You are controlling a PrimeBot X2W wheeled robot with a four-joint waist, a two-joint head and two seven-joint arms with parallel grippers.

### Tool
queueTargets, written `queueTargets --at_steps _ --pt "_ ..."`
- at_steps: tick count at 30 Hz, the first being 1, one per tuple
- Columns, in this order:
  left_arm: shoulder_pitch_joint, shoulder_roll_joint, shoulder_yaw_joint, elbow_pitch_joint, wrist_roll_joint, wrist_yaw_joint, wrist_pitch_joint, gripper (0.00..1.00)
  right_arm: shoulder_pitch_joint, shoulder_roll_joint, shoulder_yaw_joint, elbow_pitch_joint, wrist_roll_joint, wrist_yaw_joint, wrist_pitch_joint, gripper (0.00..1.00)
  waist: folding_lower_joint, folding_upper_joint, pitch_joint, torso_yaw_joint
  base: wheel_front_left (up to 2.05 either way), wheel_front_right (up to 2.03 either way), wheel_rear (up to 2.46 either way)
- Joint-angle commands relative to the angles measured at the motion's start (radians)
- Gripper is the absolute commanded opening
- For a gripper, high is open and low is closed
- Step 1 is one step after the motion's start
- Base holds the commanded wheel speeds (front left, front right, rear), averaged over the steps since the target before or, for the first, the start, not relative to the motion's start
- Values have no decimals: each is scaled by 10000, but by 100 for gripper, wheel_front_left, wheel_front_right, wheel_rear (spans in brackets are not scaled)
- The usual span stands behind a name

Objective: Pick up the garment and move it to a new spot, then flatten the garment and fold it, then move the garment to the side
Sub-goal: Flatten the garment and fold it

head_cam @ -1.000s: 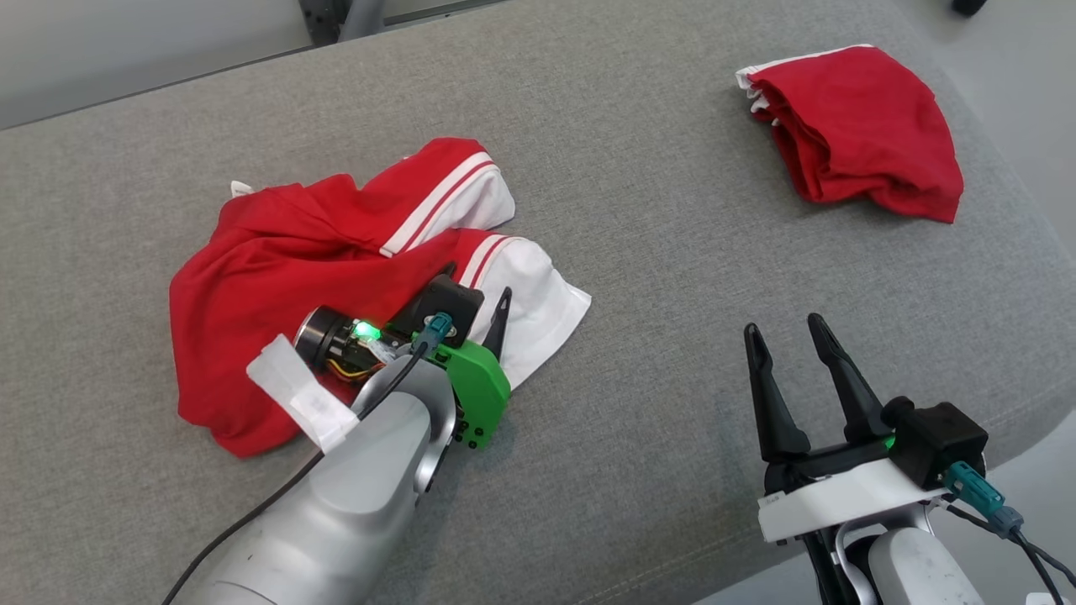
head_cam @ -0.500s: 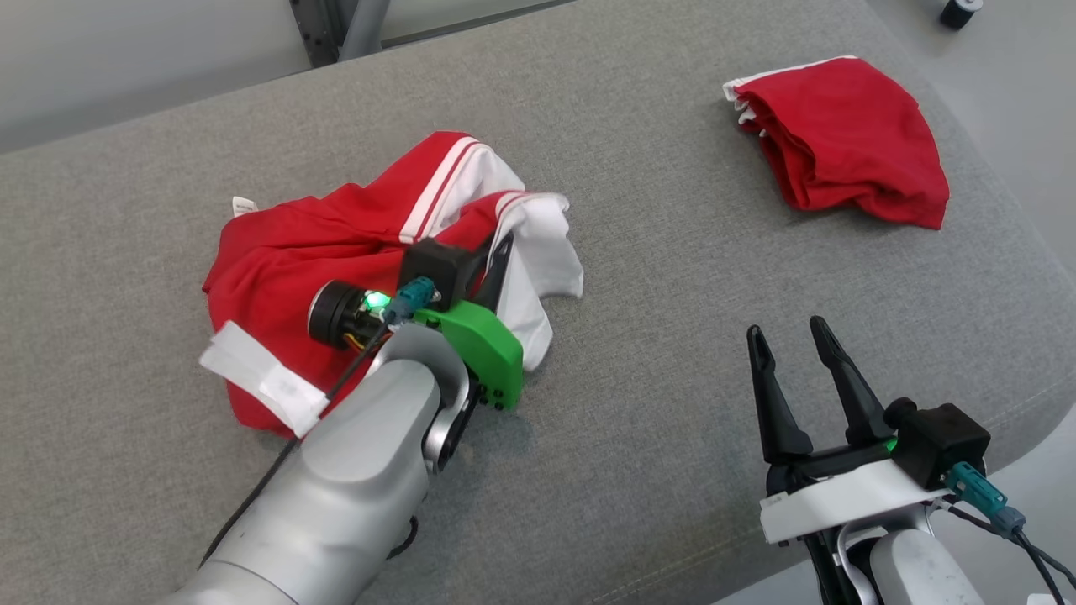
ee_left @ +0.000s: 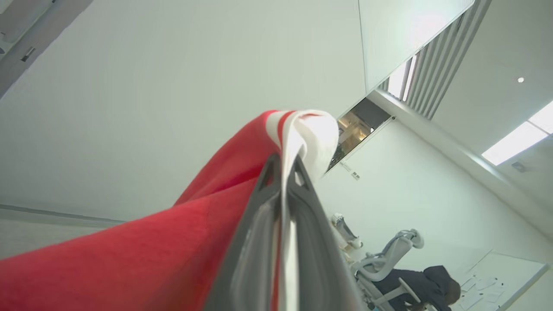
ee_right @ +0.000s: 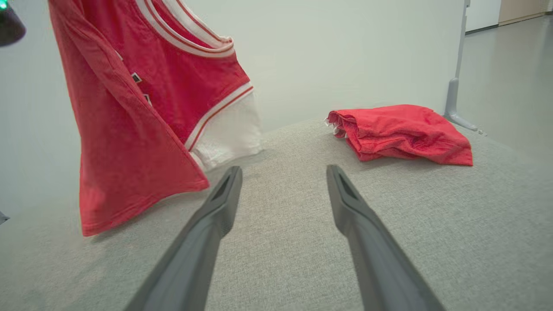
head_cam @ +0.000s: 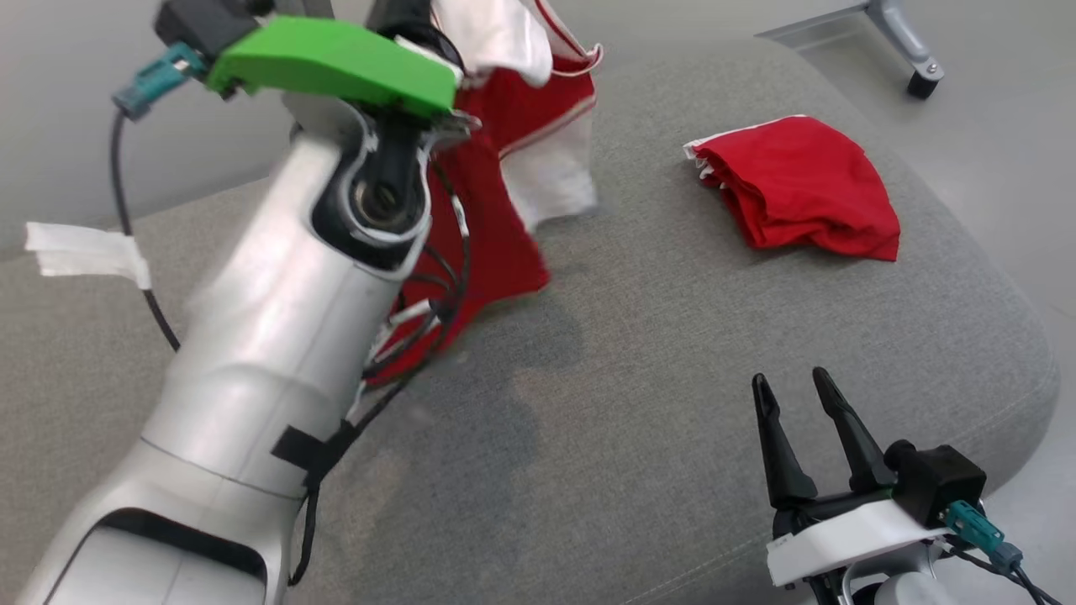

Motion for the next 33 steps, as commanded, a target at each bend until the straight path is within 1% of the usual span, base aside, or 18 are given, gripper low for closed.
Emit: queueTargets --at_steps 1,4,5,7,9,11,13,14,15,19,21,22,24,25,28,31,32,33 --pt "-200 30 328 -131 -253 40 -19 0 143 -20 -74 14 -77 -10 -28 100 0 -1 -430 -221 0 0 0" --pt "-32 51 1622 -398 -551 58 -20 0 308 -17 -219 -26 -133 -12 -28 100 0 -1 -506 -142 0 0 0" --pt "247 33 1920 -418 -501 23 -10 0 339 -17 -259 -40 -167 -10 -28 100 0 -1 -493 -83 0 0 0" --pt "901 56 2740 -300 -390 118 -8 0 357 -16 -325 -73 -209 -10 -28 100 0 -1 -427 95 0 0 0" --pt "1567 36 3219 -86 -448 171 -8 0 298 -11 -346 -100 -254 -10 -28 100 0 -1 -319 305 0 0 0" --pt "2331 25 3392 251 -643 113 -7 0 216 -20 -384 -129 -263 -12 -28 100 0 -1 -197 548 0 0 0" --pt "3106 45 3686 649 -653 -61 -9 0 130 -12 -396 -161 -273 -10 -28 100 0 -1 -71 793 0 0 0" --pt "3448 74 3922 839 -429 -181 -9 0 95 -14 -412 -173 -269 -10 -28 100 0 -1 2 928 0 0 0" --pt "3995 57 4492 1068 -33 -498 -9 0 38 -17 -467 -212 -310 -10 -28 100 0 -1 139 1215 0 0 0" --pt "4875 39 5831 1335 549 -1088 -9 0 -7 -20 -480 -156 -410 -10 -28 100 0 -1 272 1668 0 0 0" --pt "5189 42 6358 1366 724 -1292 -11 0 8 -19 -533 -111 -400 -10 -28 100 0 -1 304 1901 0 0 0" --pt "5331 37 6560 1389 757 -1362 -10 13 14 -16 -507 -64 -403 -10 -28 100 0 -1 311 2010 0 0 0" --pt "5577 39 6805 1501 752 -1465 -11 49 19 -17 -445 52 -374 -10 -28 100 0 -1 320 2220 0 0 0" --pt "5677 36 6853 1560 764 -1490 -10 100 24 -19 -399 138 -336 -10 -28 100 0 -1 316 2321 0 0 0" --pt "6003 42 6835 1614 1151 -1545 -10 100 17 -16 -148 494 -296 -10 -28 100 0 -1 290 2622 0 0 0" --pt "6443 48 7077 1281 2122 -1567 -10 100 -40 -26 12 808 -218 -10 -28 100 0 -1 271 2896 0 0 0" --pt "6443 48 7077 1281 2122 -1567 -10 100 -40 -26 12 808 -218 -10 -28 100 0 -1 271 2896 0 0 0" --pt "6619 48 7237 1071 2585 -1556 -10 100 -44 -23 77 920 -193 -10 -28 100 0 -1 270 2985 0 0 0"
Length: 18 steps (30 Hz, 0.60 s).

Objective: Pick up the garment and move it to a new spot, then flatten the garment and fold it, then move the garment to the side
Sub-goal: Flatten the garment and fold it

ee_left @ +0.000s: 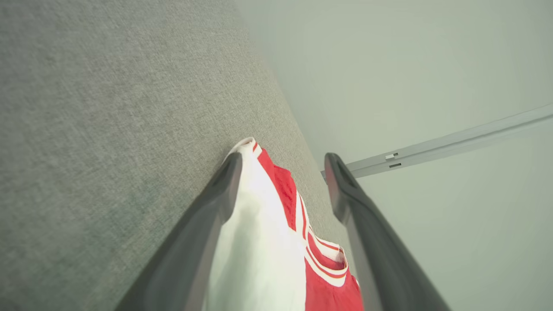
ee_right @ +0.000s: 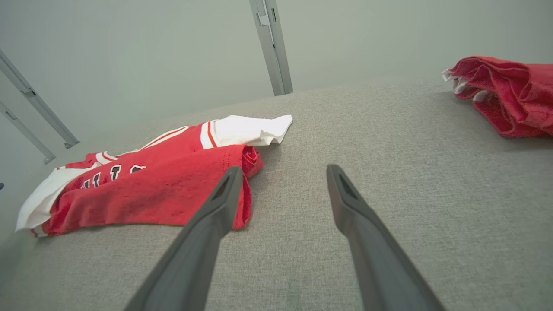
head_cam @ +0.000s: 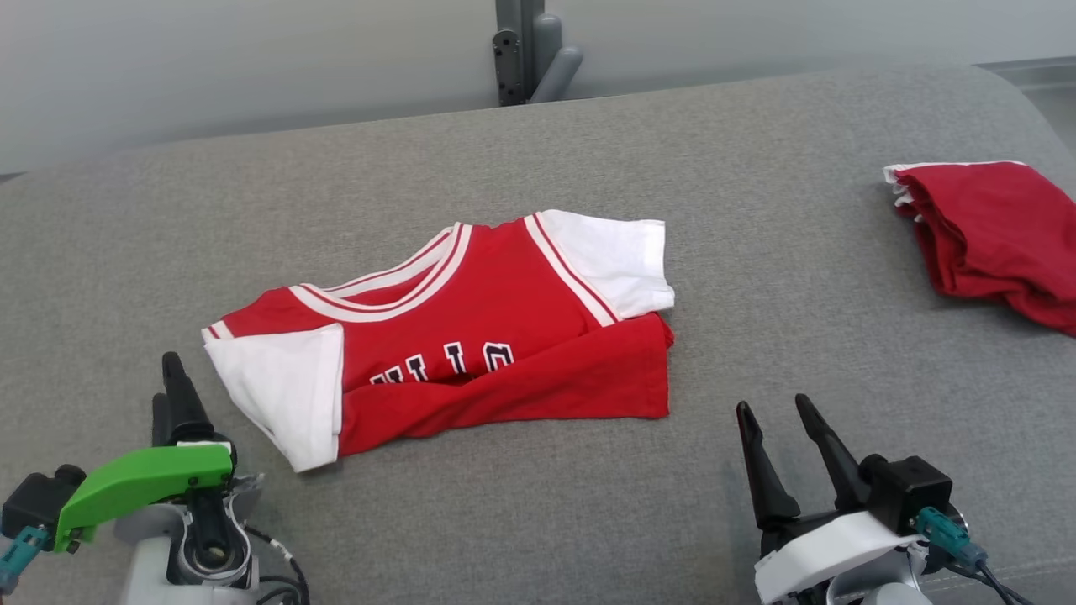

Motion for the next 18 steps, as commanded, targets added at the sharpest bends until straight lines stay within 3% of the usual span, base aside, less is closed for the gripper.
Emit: queueTargets --at_steps 1,6,12,18 --pt "342 63 204 -318 643 -43 9 100 -82 -20 86 157 75 -8 -28 100 0 0 25 405 0 0 0" --pt "1542 48 41 -2309 3438 36 9 100 -249 -72 403 786 177 -8 -28 100 0 0 30 788 0 0 0" --pt "3017 54 -1071 -4695 6144 637 7 100 -552 -187 702 1770 19 -8 -28 100 0 0 -31 1246 0 0 0" --pt "3859 56 -2148 -5836 8118 1234 9 100 -915 -189 719 2670 -27 -8 -28 100 0 0 -119 1655 0 0 0"
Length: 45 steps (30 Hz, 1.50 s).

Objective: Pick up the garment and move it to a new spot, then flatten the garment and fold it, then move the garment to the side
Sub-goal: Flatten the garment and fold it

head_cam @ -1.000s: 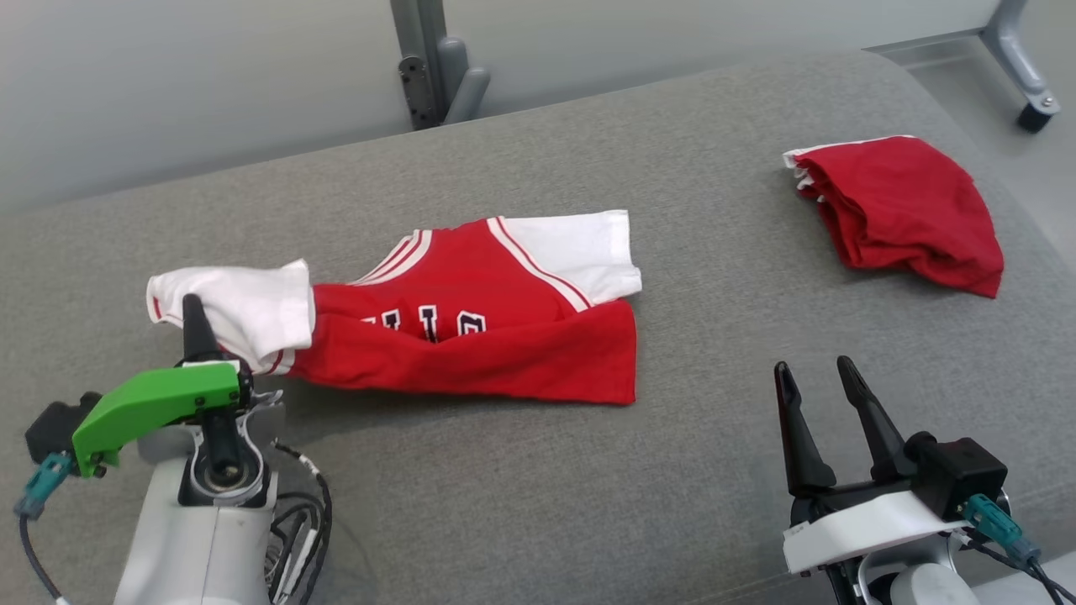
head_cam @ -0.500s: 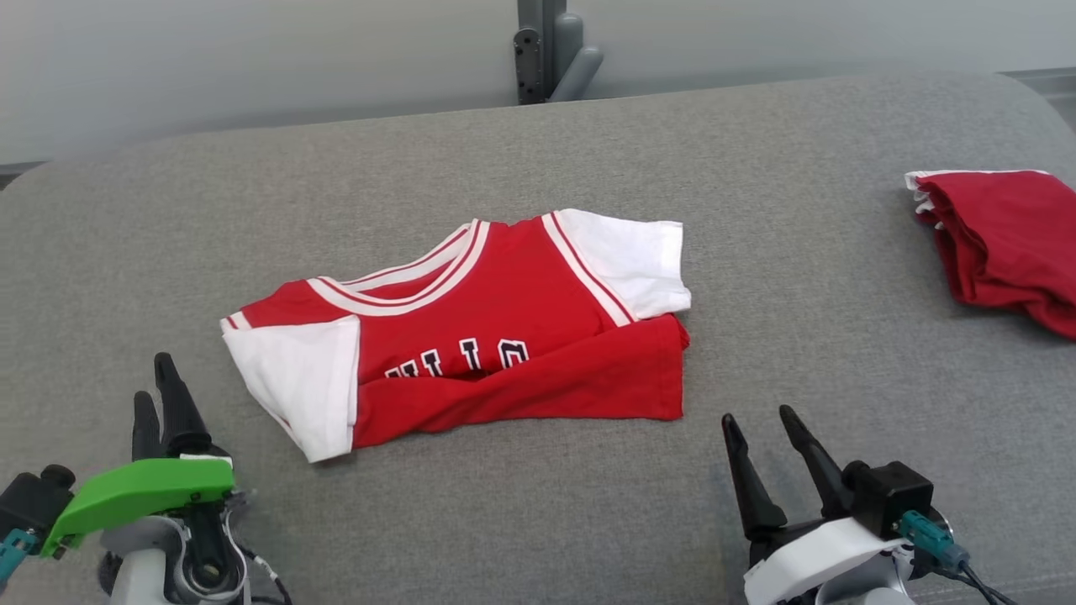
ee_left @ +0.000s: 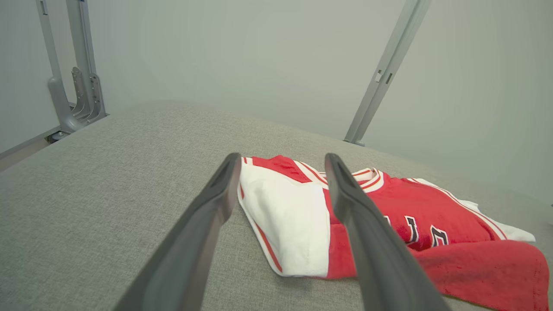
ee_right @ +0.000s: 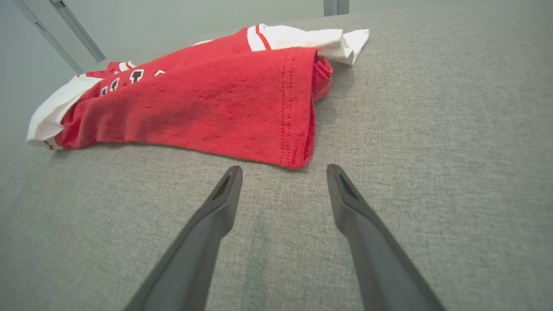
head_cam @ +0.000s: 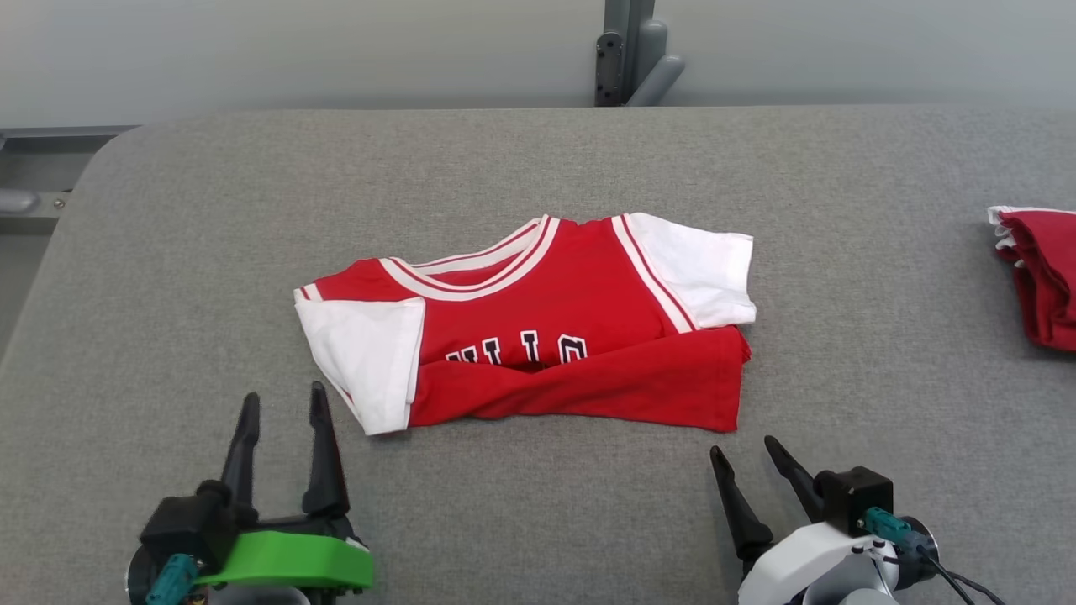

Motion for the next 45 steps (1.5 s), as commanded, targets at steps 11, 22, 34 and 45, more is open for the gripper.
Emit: queueTargets --at_steps 11,22,34,45 --pt "409 36 -973 -219 1187 444 7 100 -732 63 -481 1127 -388 -8 -28 100 0 0 -69 737 0 0 0" --pt "338 36 -1076 -98 1166 460 5 100 -1033 124 -701 1607 -504 -8 -28 21 0 0 54 881 0 0 0" --pt "134 36 -918 -58 1343 384 7 100 -1262 135 -990 1625 -416 -8 -28 18 0 0 317 685 0 0 0" --pt "-65 36 -1097 2 1379 386 7 100 -1686 138 -868 2249 -391 -8 -26 0 0 0 471 883 0 0 0"
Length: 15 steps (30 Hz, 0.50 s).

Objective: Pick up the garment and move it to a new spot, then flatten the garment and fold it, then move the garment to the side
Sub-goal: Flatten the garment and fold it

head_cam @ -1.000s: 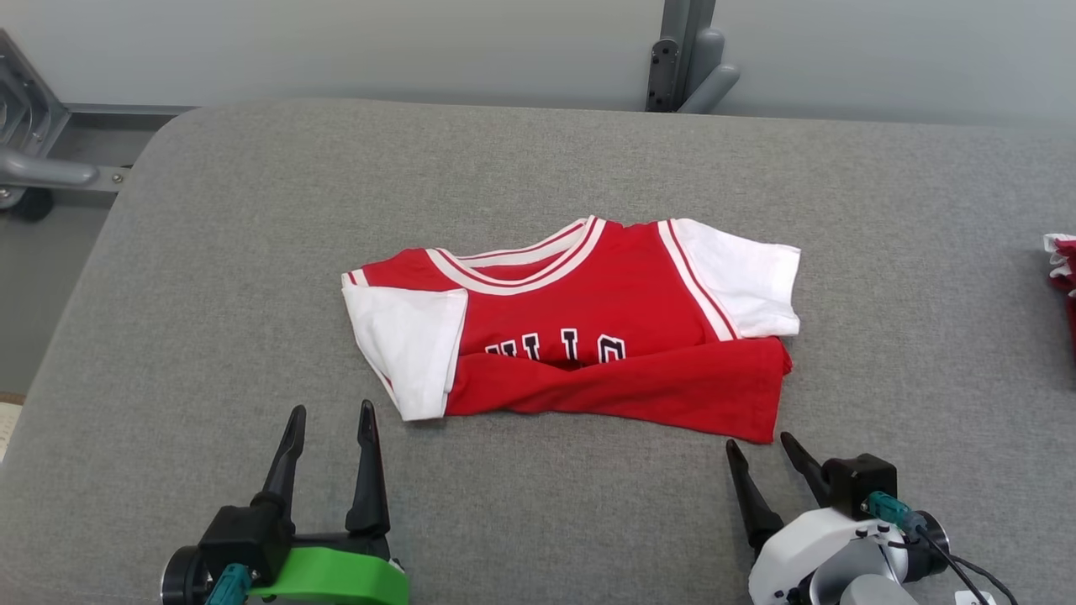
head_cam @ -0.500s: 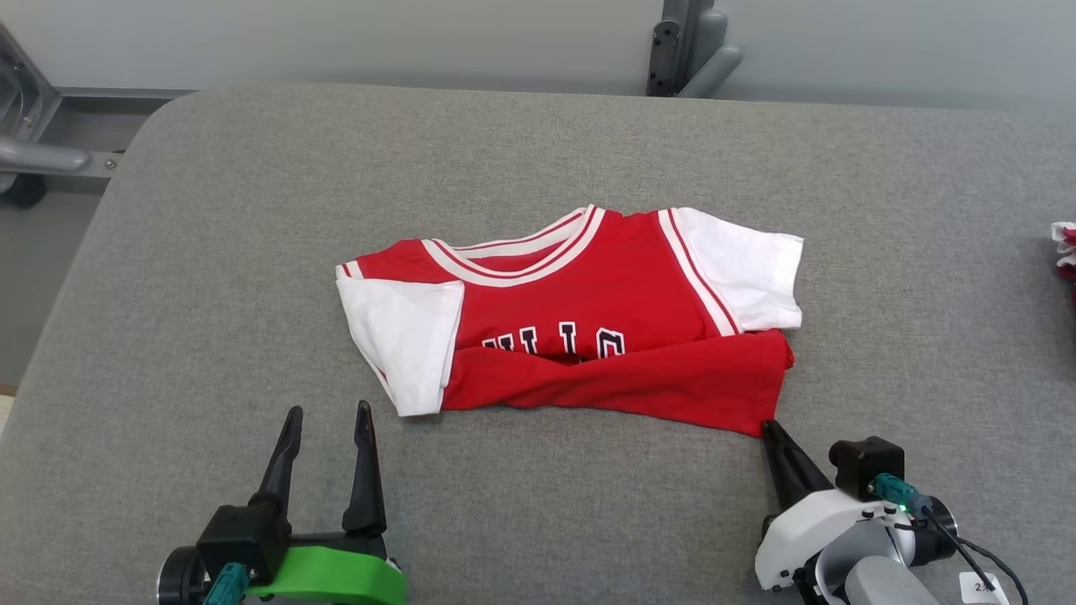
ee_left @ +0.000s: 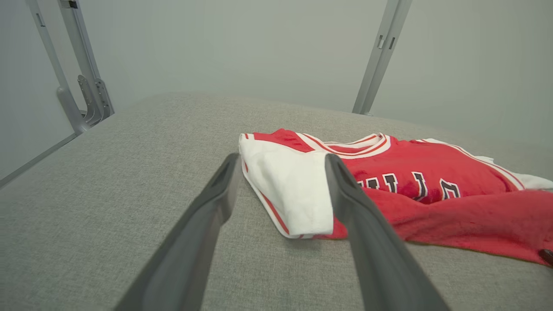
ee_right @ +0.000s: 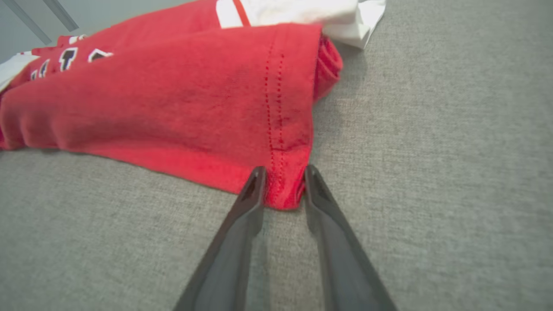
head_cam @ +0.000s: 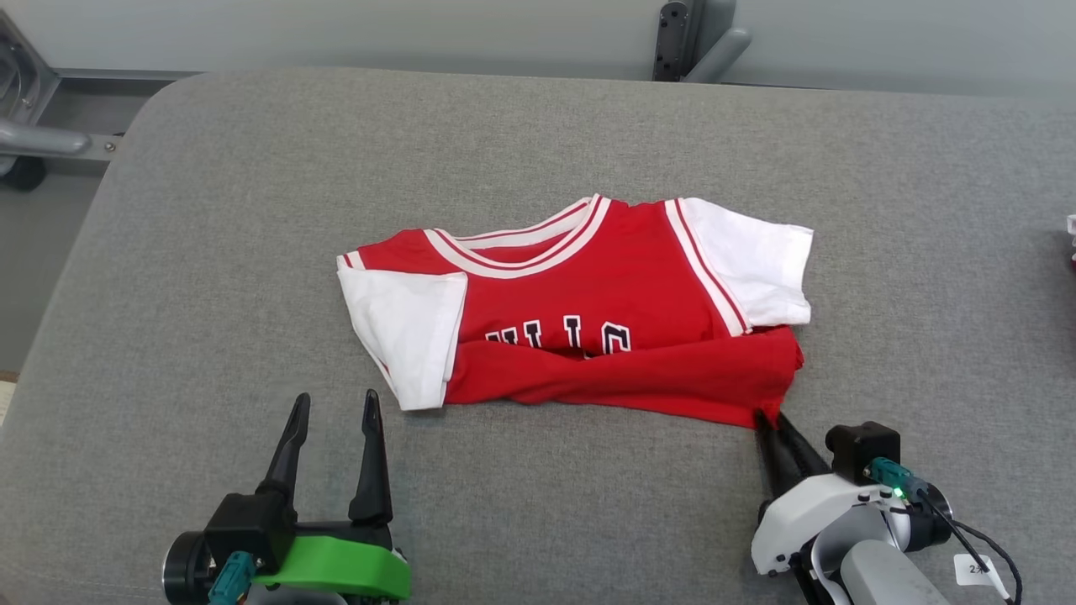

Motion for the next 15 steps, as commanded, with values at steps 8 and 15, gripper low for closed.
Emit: queueTargets --at_steps 8,15 --pt "-61 39 213 -78 -55 91 7 100 546 -293 -843 -343 -338 -13 -11 0 0 0 -24 -164 0 0 0" --pt "-615 40 -221 239 157 -713 5 100 1457 -786 -1710 -1331 -688 -13 -13 0 0 0 126 -676 0 0 0"
